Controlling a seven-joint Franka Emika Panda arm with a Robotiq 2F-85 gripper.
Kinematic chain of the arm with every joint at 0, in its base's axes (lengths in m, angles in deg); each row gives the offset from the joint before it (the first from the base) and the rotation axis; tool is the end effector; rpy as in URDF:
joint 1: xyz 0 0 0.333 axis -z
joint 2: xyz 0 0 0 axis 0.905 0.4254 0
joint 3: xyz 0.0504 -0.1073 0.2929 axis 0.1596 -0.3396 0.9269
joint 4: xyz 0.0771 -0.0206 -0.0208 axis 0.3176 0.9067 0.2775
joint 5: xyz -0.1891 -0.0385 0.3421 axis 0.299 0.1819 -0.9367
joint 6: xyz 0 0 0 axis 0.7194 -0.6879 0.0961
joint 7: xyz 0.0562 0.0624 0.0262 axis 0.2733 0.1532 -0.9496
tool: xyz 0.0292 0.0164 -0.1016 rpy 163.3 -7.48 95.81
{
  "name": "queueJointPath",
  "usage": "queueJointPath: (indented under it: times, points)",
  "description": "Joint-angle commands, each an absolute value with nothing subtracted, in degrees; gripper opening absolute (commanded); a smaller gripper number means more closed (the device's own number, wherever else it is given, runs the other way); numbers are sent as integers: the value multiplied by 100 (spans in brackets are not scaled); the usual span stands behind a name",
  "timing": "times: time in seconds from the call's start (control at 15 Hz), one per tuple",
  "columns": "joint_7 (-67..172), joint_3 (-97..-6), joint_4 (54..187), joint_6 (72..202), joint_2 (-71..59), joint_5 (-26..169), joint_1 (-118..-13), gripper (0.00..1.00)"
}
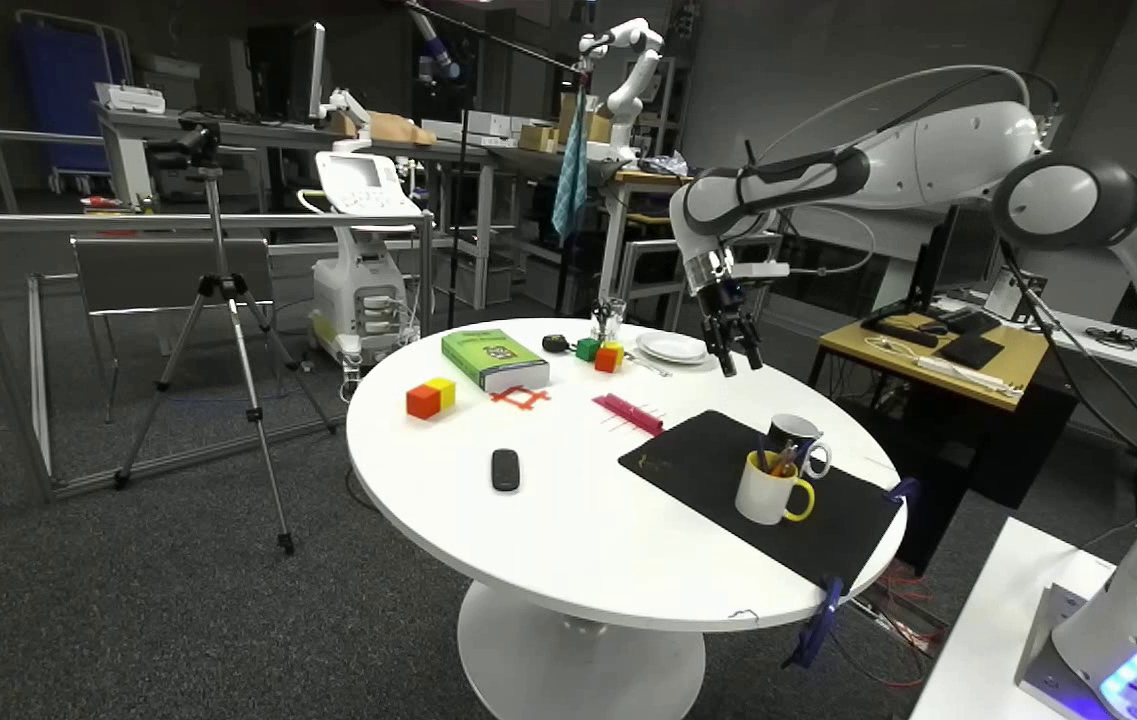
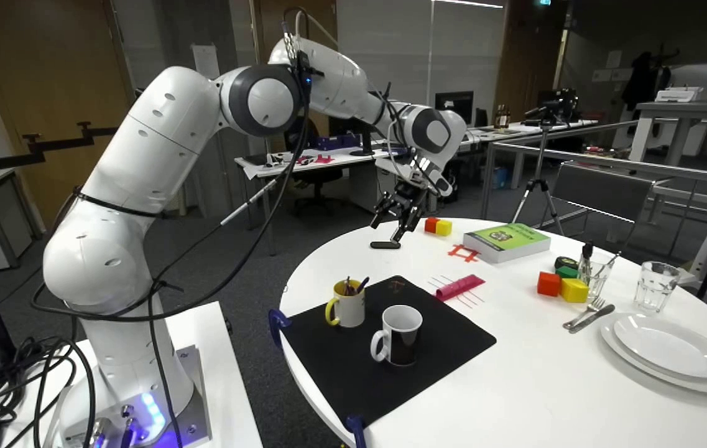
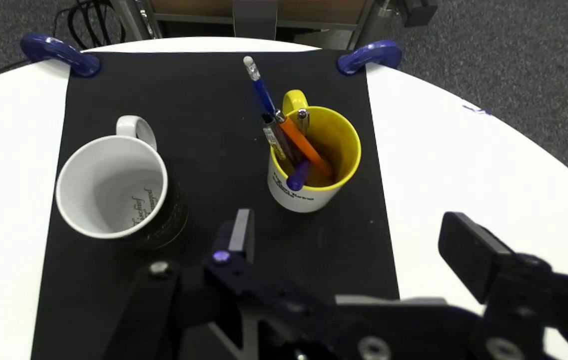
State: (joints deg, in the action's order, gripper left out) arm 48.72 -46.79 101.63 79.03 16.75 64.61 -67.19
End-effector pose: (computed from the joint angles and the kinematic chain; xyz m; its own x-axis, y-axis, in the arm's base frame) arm 0.6566 0.0435 0.3201 0.8110 0.0446 -0.5834 0.0124 -0.9982 -0.0590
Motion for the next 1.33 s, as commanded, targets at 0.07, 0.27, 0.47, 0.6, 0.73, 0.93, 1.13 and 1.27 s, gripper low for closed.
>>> queueJointPath:
  times: [0.07, 0.27, 0.47, 0.6, 0.73, 0.93, 1.13, 1.27]
  points:
    - [5056, -4668, 11130, 8519, 507, 6365, -6708, 100]
    - [5099, -4673, 11710, 8984, -207, 6392, -6720, 100]
    - [5090, -4664, 12334, 9398, -904, 6384, -6710, 100]
    - [5077, -4658, 12739, 9628, -1346, 6381, -6707, 100]
    - [5071, -4650, 13050, 9741, -1698, 6378, -6706, 100]
    - [4968, -4650, 12703, 9508, -1464, 6465, -6696, 100]
    - [4967, -4649, 12778, 9512, -1537, 6467, -6695, 100]
    - [4967, -4649, 12775, 9513, -1477, 6467, -6696, 100]
